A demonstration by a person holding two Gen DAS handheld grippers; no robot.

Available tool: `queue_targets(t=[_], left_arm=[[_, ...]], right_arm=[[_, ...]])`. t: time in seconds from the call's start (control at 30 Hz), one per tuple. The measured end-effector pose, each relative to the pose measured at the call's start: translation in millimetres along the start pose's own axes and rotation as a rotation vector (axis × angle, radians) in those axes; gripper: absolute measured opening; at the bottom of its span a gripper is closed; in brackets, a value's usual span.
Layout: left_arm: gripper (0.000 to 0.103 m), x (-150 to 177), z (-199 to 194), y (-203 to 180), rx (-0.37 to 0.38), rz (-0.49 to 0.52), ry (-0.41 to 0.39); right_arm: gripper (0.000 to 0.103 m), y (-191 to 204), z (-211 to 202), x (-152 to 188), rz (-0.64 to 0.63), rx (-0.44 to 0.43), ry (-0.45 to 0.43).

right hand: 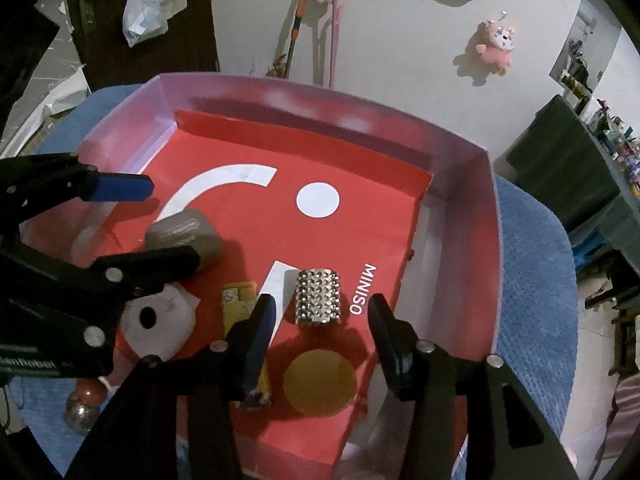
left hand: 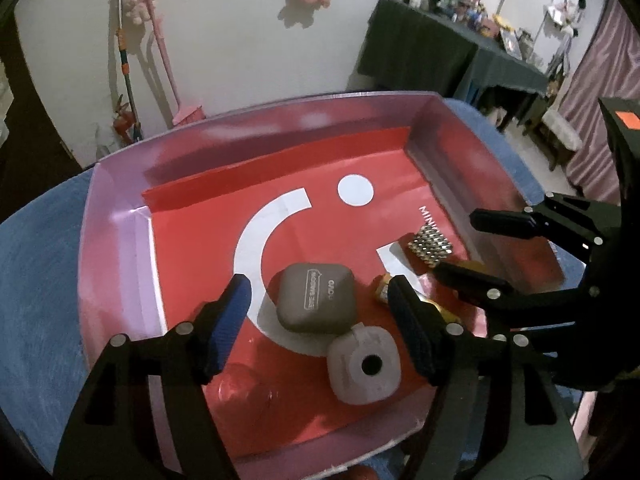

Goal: Organize rigid objects
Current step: 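Lower both items onto the red liner and open both grippers, then withdraw both grippers from the box back over the table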

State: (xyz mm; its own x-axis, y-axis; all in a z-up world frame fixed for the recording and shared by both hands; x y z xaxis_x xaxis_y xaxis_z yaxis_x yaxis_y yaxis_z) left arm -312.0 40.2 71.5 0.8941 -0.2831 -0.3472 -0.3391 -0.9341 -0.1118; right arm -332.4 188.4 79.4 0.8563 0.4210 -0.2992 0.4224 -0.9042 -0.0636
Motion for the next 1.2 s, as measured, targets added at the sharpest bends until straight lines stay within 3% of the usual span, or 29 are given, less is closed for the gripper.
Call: queue_targets(t=[0.43, 0.5, 0.67, 0.83, 0.93, 1.2], left_arm=[[0.076, 43.2, -68.9, -2.8, 0.035, -0.061, -0.187], [0.087, 53.0, -80.0, -4.6, 0.035, -0.066, -0.221], [0.091, 93.4, -109.4, -13.0, 0.041, -0.077, -0.339], [0.093, 135.5, -125.0, -24.3, 0.03, -0.076, -0.408], [0.096, 163.8, -132.5, -33.0, -0.026, -0.073, -0.463], [0.099, 218.7, -128.7, -39.9, -0.099, -0.106, -0.531]], right_arm=[[0.078, 16.2, -88.9, 42.1, 0.04, -0.018, -0.175], [0.085, 23.3, -109.8, 54.6, 0.04, -0.016, -0.226], [0.098, 41.6, -151.3, 87.1, 0.024, 0.02, -0.339], [0.102, 57.0, -175.5, 130.3, 0.061, 0.007, -0.42], [0.103, 68.6, -182.2, 160.2, 0.081, 0.024, -0.473], [0.103, 86.3, -168.1, 220.3, 0.181, 0.031, -0.532]])
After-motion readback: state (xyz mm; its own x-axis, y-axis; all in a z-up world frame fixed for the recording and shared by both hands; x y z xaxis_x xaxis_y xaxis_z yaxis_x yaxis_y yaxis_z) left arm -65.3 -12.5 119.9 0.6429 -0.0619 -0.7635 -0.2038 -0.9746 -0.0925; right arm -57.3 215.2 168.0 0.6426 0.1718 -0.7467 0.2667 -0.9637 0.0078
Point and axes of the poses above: each gripper's, at about its wrist camera, not at the fingertips, and z roughly the way its jaws point, y to its left, x to its underside, the point moved 2 cm from there along z, roughly the way its jaws point, and after that the axes turned 11 degrees about y, right-handed, at the moved point
